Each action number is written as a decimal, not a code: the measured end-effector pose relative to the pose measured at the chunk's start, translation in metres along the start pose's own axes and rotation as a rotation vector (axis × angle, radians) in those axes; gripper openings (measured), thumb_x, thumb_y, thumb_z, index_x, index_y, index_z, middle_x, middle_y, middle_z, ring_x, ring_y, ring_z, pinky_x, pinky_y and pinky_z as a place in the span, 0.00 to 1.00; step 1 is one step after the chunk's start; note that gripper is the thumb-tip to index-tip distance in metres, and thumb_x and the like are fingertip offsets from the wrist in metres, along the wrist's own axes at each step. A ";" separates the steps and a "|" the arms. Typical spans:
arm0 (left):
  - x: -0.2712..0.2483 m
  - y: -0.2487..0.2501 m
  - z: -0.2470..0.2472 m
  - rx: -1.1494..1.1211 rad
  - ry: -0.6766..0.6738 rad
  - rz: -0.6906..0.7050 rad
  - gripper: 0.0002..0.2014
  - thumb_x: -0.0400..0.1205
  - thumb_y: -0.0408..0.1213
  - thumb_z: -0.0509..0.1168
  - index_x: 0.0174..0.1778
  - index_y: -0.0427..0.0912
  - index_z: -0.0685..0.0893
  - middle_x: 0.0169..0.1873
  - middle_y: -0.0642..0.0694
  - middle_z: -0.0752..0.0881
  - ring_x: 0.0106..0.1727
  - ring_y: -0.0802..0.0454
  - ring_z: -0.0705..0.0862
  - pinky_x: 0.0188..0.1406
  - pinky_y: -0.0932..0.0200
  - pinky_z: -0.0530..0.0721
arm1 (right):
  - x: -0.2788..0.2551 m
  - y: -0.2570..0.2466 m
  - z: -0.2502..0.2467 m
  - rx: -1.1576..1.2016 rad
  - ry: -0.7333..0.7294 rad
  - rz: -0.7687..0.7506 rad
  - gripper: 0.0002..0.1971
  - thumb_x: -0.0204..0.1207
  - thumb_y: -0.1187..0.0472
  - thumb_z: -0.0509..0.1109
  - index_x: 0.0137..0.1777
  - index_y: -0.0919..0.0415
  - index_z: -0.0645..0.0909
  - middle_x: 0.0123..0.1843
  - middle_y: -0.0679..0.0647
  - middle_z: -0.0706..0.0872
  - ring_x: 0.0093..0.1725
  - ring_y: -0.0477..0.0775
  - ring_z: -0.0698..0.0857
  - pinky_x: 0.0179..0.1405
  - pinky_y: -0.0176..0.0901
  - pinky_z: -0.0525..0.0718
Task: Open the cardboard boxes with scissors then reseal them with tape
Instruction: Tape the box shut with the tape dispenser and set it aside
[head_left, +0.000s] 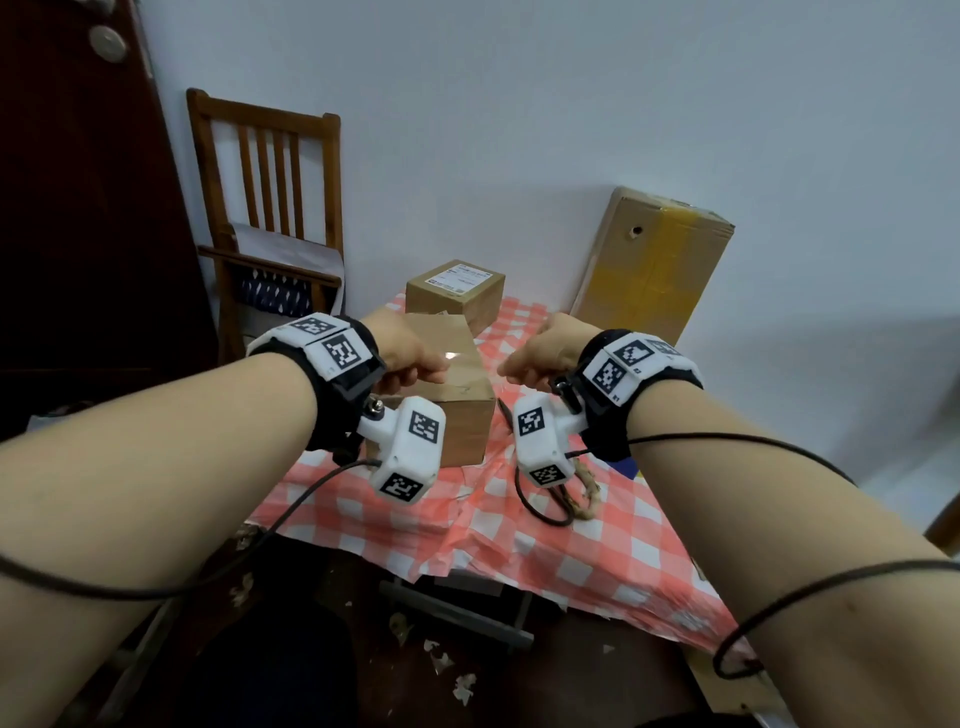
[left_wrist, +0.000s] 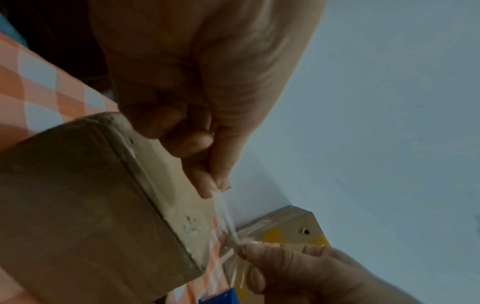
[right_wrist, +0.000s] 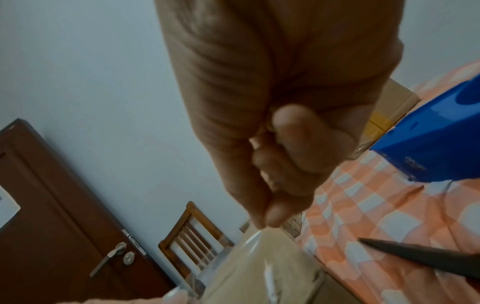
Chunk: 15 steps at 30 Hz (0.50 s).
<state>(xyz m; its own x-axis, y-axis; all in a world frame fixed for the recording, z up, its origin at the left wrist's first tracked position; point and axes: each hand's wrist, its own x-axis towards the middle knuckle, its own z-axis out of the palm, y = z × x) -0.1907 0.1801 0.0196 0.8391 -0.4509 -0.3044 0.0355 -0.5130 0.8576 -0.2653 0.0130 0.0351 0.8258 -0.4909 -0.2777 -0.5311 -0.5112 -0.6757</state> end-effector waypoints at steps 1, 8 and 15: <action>0.000 0.000 0.002 0.026 0.011 0.006 0.08 0.78 0.31 0.72 0.35 0.35 0.82 0.21 0.48 0.85 0.15 0.60 0.68 0.16 0.70 0.65 | 0.003 0.001 0.001 -0.044 0.013 -0.001 0.06 0.68 0.67 0.79 0.36 0.67 0.84 0.21 0.53 0.82 0.17 0.46 0.77 0.17 0.34 0.74; 0.000 0.005 0.006 0.170 0.058 0.013 0.10 0.77 0.29 0.73 0.33 0.35 0.79 0.13 0.48 0.80 0.07 0.59 0.67 0.11 0.73 0.64 | 0.019 0.009 0.004 -0.146 0.004 -0.025 0.13 0.70 0.66 0.78 0.51 0.69 0.80 0.28 0.57 0.83 0.22 0.53 0.78 0.25 0.43 0.79; 0.000 0.003 0.012 0.146 0.052 0.054 0.03 0.80 0.26 0.68 0.41 0.32 0.81 0.17 0.47 0.83 0.07 0.62 0.69 0.08 0.75 0.62 | 0.030 0.014 0.016 -0.143 0.089 -0.074 0.12 0.69 0.73 0.73 0.52 0.78 0.83 0.35 0.63 0.82 0.28 0.55 0.77 0.29 0.44 0.76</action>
<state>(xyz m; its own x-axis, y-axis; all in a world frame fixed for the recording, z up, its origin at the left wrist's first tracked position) -0.1974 0.1700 0.0173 0.8646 -0.4443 -0.2345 -0.0864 -0.5914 0.8018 -0.2451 0.0024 0.0067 0.8470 -0.5054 -0.1651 -0.4963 -0.6404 -0.5862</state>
